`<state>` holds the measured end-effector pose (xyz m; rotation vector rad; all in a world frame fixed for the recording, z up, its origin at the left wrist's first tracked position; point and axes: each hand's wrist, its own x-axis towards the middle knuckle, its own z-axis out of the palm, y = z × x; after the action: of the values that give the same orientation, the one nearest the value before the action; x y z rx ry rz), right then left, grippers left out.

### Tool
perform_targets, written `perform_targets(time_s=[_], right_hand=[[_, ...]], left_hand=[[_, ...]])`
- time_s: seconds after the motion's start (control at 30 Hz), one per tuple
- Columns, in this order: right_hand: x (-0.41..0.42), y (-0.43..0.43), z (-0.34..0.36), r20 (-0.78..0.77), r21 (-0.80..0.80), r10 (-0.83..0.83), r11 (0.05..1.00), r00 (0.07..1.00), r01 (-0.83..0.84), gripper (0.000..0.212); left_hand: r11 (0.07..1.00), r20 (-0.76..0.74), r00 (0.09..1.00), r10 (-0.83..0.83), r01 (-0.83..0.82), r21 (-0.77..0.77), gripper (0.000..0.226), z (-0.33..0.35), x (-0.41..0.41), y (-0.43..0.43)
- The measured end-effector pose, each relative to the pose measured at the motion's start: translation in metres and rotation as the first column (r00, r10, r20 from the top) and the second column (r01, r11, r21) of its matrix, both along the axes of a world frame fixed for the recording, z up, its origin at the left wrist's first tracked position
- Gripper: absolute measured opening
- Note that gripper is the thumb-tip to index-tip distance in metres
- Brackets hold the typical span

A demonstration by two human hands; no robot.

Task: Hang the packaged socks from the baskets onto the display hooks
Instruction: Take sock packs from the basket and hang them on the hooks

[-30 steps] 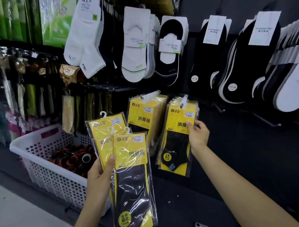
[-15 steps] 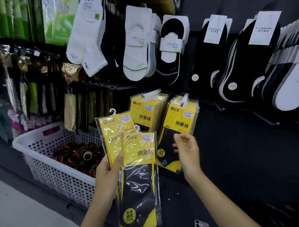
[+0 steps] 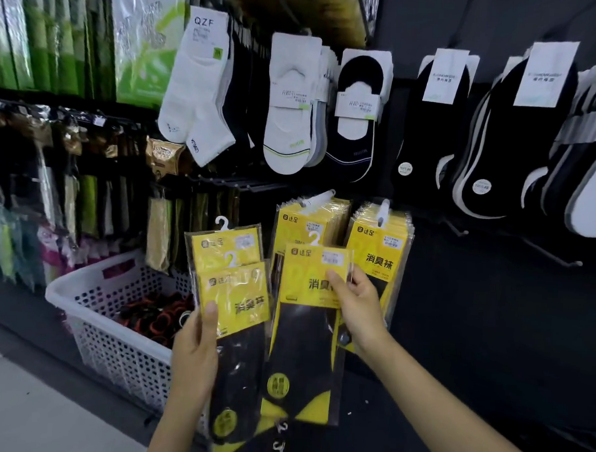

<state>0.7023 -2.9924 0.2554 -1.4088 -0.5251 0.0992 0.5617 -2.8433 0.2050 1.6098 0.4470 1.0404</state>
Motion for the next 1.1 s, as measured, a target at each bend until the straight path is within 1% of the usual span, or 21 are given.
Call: perform_targets(time_s=[0.07, 0.13, 0.17, 0.27, 0.33, 0.43, 0.53, 0.57, 0.6, 0.67, 0.7, 0.77, 0.8, 0.87, 1.0, 1.1], right_hand=[[0.009, 0.008, 0.015, 0.041, -0.007, -0.066, 0.998, 0.997, 0.066, 0.025], [0.021, 0.019, 0.027, 0.062, -0.025, -0.118, 0.992, 0.991, 0.12, 0.048], [0.028, 0.026, 0.032, 0.074, -0.033, -0.141, 0.989, 0.987, 0.144, 0.048], [0.042, 0.045, 0.038, 0.106, -0.044, -0.176, 0.982, 0.979, 0.181, 0.03], [0.049, 0.058, 0.035, 0.104, -0.052, -0.179, 0.981, 0.978, 0.185, 0.03], [0.058, 0.073, 0.027, 0.119, -0.053, -0.225, 0.971, 0.967, 0.232, 0.033], [0.069, 0.079, 0.02, 0.199, -0.063, -0.289, 0.95, 0.936, 0.307, 0.013], [0.073, 0.081, 0.019, 0.216, -0.075, -0.308, 0.941, 0.926, 0.33, 0.01], [0.077, 0.083, 0.018, 0.223, -0.089, -0.327, 0.931, 0.918, 0.353, 0.012], [0.085, 0.087, 0.02, 0.195, -0.125, -0.367, 0.911, 0.91, 0.394, 0.031], [0.09, 0.089, 0.021, 0.168, -0.14, -0.383, 0.903, 0.908, 0.407, 0.035], [0.098, 0.092, 0.022, 0.131, -0.159, -0.412, 0.889, 0.902, 0.43, 0.032], [0.101, 0.092, 0.022, 0.121, -0.173, -0.415, 0.886, 0.902, 0.431, 0.032], [0.103, 0.094, 0.021, 0.094, -0.205, -0.418, 0.88, 0.903, 0.429, 0.038], [0.088, 0.091, 0.014, 0.1, -0.185, -0.373, 0.904, 0.922, 0.386, 0.038], [0.061, 0.079, 0.011, 0.138, -0.135, -0.314, 0.934, 0.94, 0.331, 0.043]], left_hand=[[0.995, 0.026, 0.997, 0.076, -0.077, 0.057, 0.023, -0.002, -0.007, 0.016], [0.99, 0.044, 0.991, 0.13, -0.133, 0.055, 0.03, -0.007, -0.013, 0.029], [0.988, 0.041, 0.988, 0.147, -0.149, 0.043, 0.034, -0.009, -0.015, 0.033], [0.982, 0.058, 0.981, 0.187, -0.187, -0.012, 0.049, -0.013, -0.019, 0.04], [0.972, 0.053, 0.972, 0.23, -0.228, -0.054, 0.052, -0.01, -0.02, 0.038], [0.961, 0.065, 0.964, 0.258, -0.25, -0.119, 0.045, -0.006, -0.021, 0.031], [0.951, 0.072, 0.959, 0.274, -0.259, -0.17, 0.032, -0.006, -0.018, 0.031], [0.951, 0.076, 0.96, 0.27, -0.254, -0.175, 0.031, -0.007, -0.016, 0.032], [0.953, 0.078, 0.962, 0.263, -0.246, -0.179, 0.032, -0.007, -0.015, 0.032], [0.955, 0.072, 0.965, 0.252, -0.236, -0.178, 0.048, -0.01, -0.013, 0.034], [0.956, 0.063, 0.967, 0.247, -0.233, -0.179, 0.053, -0.011, -0.012, 0.034], [0.956, 0.054, 0.971, 0.233, -0.218, -0.195, 0.055, -0.01, -0.012, 0.031], [0.957, 0.056, 0.972, 0.228, -0.213, -0.195, 0.054, -0.008, -0.012, 0.029], [0.961, 0.057, 0.976, 0.211, -0.196, -0.195, 0.052, -0.005, -0.011, 0.025], [0.966, 0.045, 0.986, 0.162, -0.149, -0.212, 0.022, -0.002, -0.008, 0.016], [0.969, 0.04, 0.992, 0.121, -0.109, -0.224, 0.017, -0.002, -0.006, 0.011]])
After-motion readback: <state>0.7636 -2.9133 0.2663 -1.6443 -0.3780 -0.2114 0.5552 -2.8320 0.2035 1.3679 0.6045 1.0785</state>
